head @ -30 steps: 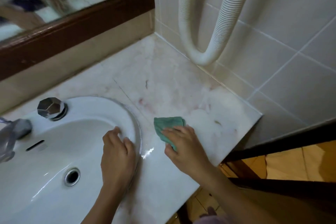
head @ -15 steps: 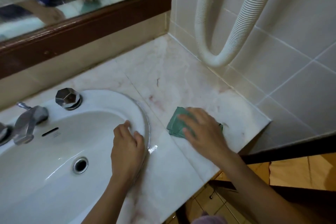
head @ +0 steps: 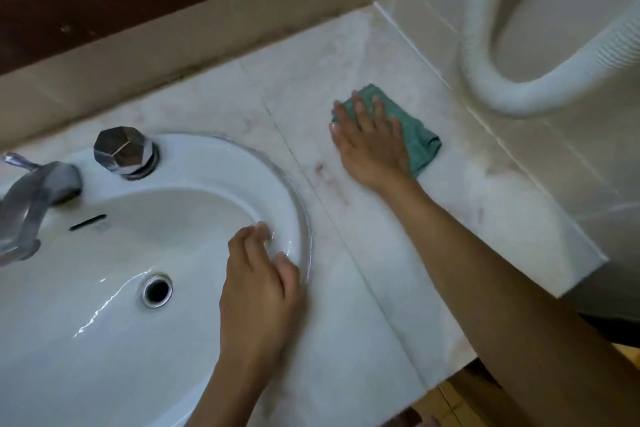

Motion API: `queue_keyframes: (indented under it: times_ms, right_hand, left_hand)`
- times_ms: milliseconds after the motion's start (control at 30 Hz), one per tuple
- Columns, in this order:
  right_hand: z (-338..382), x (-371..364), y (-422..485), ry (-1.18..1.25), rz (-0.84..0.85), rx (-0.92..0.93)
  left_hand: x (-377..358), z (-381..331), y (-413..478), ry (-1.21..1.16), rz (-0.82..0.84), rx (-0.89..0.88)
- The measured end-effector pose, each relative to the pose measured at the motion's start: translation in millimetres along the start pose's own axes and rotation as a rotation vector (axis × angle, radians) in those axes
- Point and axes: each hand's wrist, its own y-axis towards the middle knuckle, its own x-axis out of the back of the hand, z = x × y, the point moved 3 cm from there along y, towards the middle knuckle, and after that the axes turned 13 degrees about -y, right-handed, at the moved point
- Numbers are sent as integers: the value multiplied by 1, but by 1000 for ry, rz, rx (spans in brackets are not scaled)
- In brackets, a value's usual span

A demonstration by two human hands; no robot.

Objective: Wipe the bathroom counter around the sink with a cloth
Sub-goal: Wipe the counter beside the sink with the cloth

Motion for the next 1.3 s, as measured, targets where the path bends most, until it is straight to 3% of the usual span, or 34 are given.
queue_keyframes:
  times_ms: [167,333,600,800,967,1133,1233,1300]
  right_hand:
    - [70,-15,-94,87,-84,186]
    - [13,-41,-215,157,-75,207]
    - [-8,-42,-202,-145,-87,240]
    - [-24,-16,-74,-112,-116,4]
    - [18,-10,-11,-34,-96,-35]
    - [46,-34,-166,-31,-139,104]
    - [5,-49,-252,-54,-66,170]
    - [-47,-52,-256,-109,-62,96]
  left_hand:
    - [-1,1,0,11,0,-4]
    - [0,0,0,-4,7,3]
    - [0,1,0,-13,6,9]
    - [0,0,0,-23,7,-3]
    - [0,2,-2,-23,3,7]
    - [1,2,-2,-57,7,7]
    - [2,2,-3,-68,19,-9]
    - [1,3,-4,-71,13,4]
